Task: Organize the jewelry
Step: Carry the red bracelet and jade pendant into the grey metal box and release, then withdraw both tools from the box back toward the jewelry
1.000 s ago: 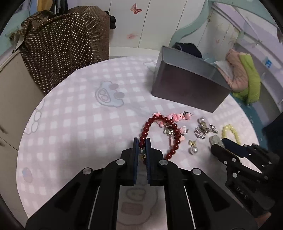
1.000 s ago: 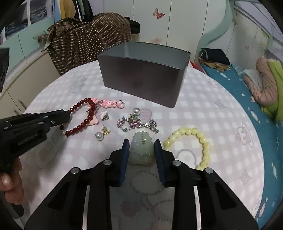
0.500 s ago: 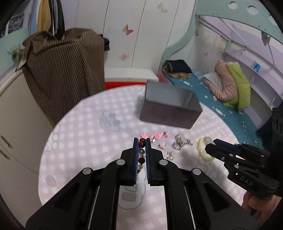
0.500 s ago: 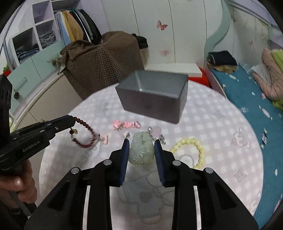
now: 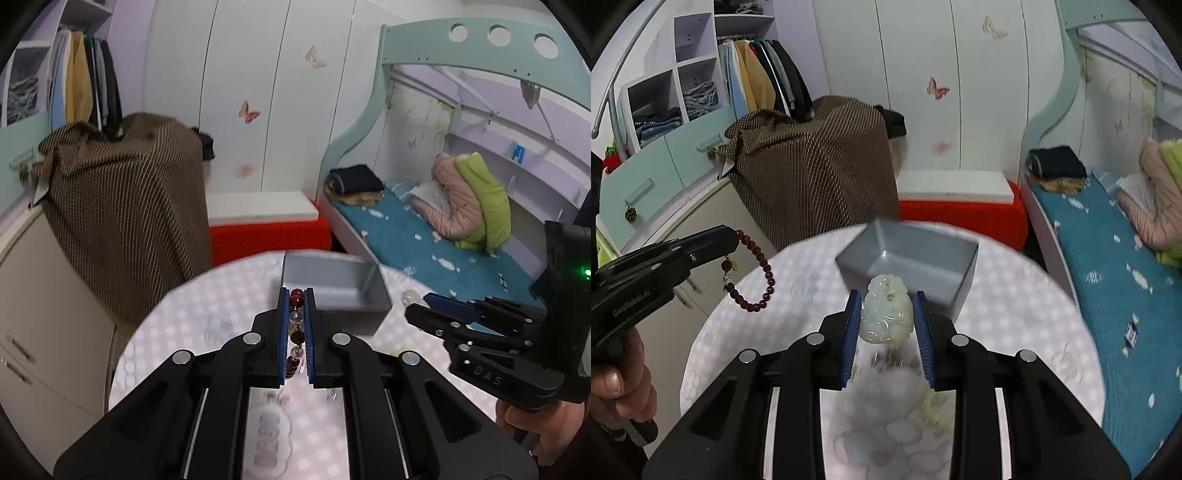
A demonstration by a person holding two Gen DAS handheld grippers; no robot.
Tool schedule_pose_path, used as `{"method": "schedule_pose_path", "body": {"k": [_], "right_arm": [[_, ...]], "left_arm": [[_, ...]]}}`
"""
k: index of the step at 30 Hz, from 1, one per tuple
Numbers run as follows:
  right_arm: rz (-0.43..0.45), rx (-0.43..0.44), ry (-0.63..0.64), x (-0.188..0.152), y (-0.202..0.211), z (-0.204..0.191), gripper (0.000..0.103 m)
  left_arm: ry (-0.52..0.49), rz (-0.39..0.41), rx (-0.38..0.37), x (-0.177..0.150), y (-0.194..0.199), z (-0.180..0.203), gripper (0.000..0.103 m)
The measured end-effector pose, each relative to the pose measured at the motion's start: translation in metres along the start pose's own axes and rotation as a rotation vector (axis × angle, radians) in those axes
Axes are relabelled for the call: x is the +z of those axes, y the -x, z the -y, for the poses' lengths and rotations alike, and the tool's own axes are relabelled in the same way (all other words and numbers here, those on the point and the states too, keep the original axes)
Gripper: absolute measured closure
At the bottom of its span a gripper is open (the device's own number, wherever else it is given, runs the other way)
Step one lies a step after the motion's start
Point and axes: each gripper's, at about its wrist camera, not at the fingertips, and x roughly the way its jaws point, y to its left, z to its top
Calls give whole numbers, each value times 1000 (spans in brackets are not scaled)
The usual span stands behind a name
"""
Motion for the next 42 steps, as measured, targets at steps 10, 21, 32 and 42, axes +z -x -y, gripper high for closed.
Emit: {"method": "schedule_pose_path", "body": {"k": [10, 21, 32, 42], "right_arm": [[-50, -12, -19, 47, -47, 26, 76], [-206, -7, -104, 41, -106, 49, 74], [-103, -51, -150, 44, -75, 62, 8], [42, -119, -187, 31, -8, 55, 8]], "left_arm": [[-13, -17, -67, 56, -52, 16, 96], [5, -198, -59, 57, -144, 16, 95], [30, -94, 56, 52, -108, -1, 9], [28, 31, 188, 33, -32, 3, 5]]}}
